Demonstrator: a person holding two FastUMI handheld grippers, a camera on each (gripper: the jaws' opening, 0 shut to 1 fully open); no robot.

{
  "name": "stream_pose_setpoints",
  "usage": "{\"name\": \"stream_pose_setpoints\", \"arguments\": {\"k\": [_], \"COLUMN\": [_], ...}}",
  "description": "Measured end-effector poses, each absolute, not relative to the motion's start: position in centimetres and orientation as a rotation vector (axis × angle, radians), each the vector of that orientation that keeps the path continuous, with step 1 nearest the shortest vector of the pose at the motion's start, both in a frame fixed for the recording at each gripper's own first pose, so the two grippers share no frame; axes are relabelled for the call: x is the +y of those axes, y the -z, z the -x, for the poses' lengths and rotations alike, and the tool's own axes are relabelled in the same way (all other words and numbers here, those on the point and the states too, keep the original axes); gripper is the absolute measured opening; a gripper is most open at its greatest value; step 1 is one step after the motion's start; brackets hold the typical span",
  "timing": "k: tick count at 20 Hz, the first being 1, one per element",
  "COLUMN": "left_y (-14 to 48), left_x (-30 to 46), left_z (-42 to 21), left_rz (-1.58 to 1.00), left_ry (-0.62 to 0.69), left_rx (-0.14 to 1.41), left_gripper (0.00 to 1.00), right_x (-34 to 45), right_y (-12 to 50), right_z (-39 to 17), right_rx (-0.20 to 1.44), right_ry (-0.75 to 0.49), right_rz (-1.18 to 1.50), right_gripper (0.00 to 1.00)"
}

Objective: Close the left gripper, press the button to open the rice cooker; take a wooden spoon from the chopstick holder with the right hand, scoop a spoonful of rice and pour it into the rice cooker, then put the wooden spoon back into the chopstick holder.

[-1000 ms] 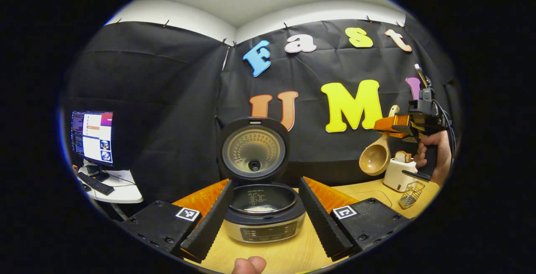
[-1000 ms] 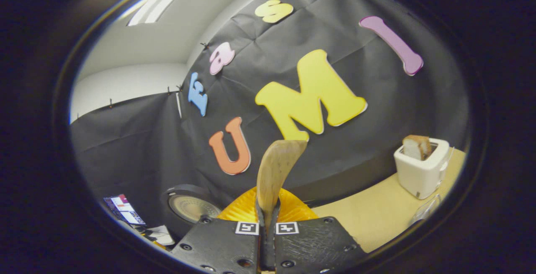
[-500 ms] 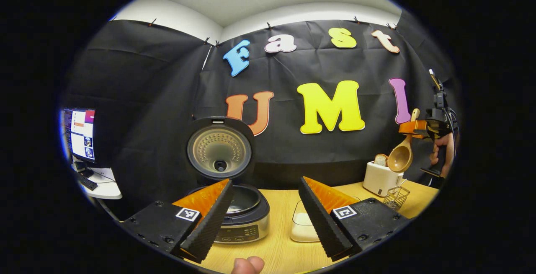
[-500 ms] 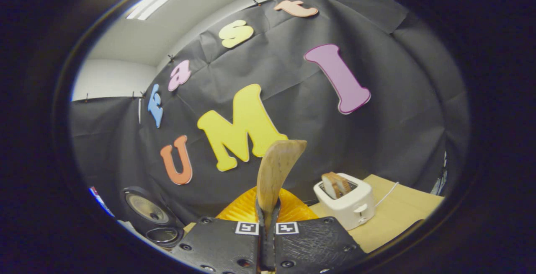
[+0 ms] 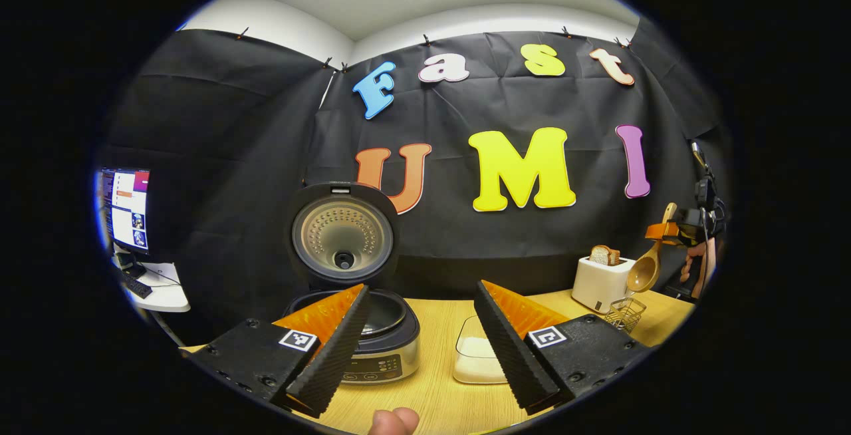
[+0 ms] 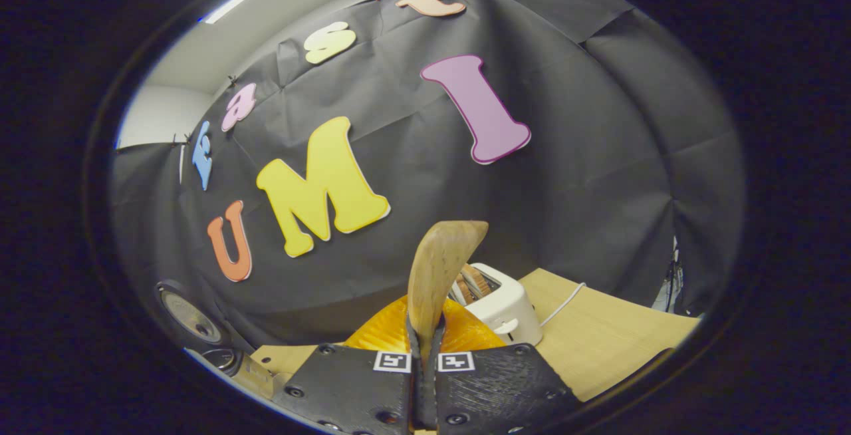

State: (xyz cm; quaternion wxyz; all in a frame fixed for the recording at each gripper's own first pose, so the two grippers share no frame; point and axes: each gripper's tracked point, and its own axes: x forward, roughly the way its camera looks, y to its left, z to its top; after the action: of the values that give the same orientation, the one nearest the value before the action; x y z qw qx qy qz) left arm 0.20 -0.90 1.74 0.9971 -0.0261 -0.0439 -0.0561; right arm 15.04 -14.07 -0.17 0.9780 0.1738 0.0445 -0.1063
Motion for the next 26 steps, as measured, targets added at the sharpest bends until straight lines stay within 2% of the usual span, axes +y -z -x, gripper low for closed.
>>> {"name": "stream_pose_setpoints", "arguments": {"k": [20,23,24,25,26], "left_y": [-0.3,-0.4,-0.5,-0.5,-0.6], "left_x": [2.5,2.7,2.6,2.5,2.4], "left_z": [-0.3,-0.3,-0.3,-0.2,-0.1], "left_rz": [0.063,0.067,0.069,0.07,0.071], "left_ry": [0.071,0.069,0.072,0.075,0.077], "left_rx": [-0.049,-0.053,-0.055,-0.056,-0.058], "left_gripper": [0.99,0.99,0.99,0.99,0.99], "right_x": [-14.7,-14.7,-14.8,-14.7,-14.8], "right_y": [9.4,9.2,9.2,8.6,7.7], "right_z": [-15.8,-15.6,-15.5,-15.2,-14.9], "right_rx": [0.197,0.201,0.204,0.19,0.167], "right_ry": [0.328,0.333,0.339,0.339,0.343], "right_rz": [-0.261,-0.254,-0.252,-0.244,-0.229], "right_gripper": [0.0,0.07,0.11,0.21,0.2]}}
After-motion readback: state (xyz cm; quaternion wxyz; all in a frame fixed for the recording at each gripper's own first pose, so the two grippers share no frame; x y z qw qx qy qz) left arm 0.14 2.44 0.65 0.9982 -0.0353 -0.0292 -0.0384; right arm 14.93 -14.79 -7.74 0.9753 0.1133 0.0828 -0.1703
